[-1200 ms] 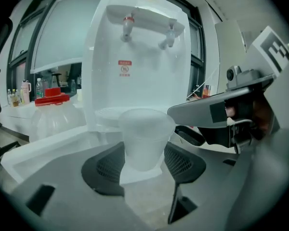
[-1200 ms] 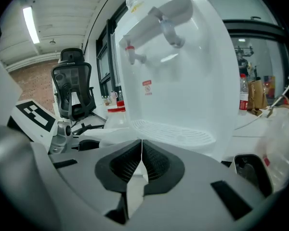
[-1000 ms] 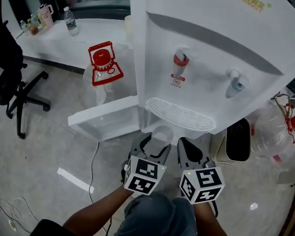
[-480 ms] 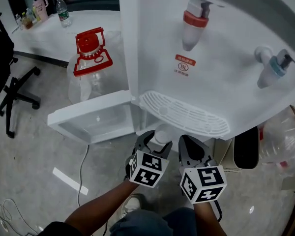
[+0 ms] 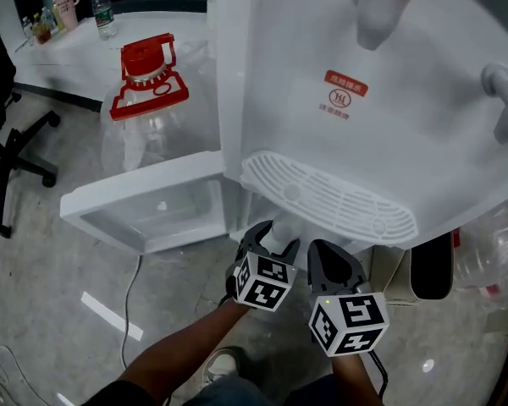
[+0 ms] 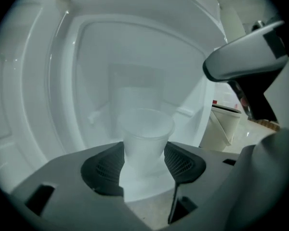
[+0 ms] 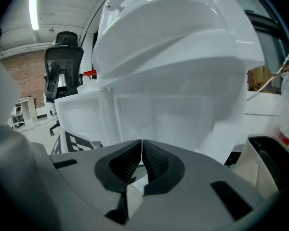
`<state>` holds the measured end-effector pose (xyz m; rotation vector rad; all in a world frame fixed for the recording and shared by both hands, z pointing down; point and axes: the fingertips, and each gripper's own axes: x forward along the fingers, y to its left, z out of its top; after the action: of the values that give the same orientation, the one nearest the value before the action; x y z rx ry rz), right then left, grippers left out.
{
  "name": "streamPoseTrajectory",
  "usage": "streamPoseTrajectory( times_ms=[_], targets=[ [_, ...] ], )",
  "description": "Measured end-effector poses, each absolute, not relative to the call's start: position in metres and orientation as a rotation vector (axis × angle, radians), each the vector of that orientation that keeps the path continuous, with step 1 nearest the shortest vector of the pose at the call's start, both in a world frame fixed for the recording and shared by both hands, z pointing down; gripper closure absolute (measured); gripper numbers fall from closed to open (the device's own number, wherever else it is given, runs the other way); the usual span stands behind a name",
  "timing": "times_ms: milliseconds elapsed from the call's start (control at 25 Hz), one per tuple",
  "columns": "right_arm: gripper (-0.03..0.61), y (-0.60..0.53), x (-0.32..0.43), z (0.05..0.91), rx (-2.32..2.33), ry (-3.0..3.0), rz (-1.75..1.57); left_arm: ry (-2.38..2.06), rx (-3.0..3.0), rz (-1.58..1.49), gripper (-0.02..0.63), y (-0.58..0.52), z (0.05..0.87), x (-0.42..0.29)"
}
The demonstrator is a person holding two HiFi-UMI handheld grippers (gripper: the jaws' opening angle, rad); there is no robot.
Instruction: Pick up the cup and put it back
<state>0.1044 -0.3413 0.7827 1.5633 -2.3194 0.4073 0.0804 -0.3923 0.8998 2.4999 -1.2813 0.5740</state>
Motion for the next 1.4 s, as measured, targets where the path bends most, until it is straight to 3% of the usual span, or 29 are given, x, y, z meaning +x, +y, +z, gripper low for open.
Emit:
streamPoseTrajectory(
  times_ms=[1000, 1400],
  targets=[
    [0.557, -0.317, 0.142, 0.82, 1.591, -2.225, 0.444, -1.35, 2.497, 0.628, 0.353, -0.442, 0.979, 0.107],
    [0.557, -0.315, 0.138, 0.823, 1.575, -2.233, 0.453, -1.311, 2.486, 0.626, 0.321, -0.436, 0.985, 0.108]
  ],
)
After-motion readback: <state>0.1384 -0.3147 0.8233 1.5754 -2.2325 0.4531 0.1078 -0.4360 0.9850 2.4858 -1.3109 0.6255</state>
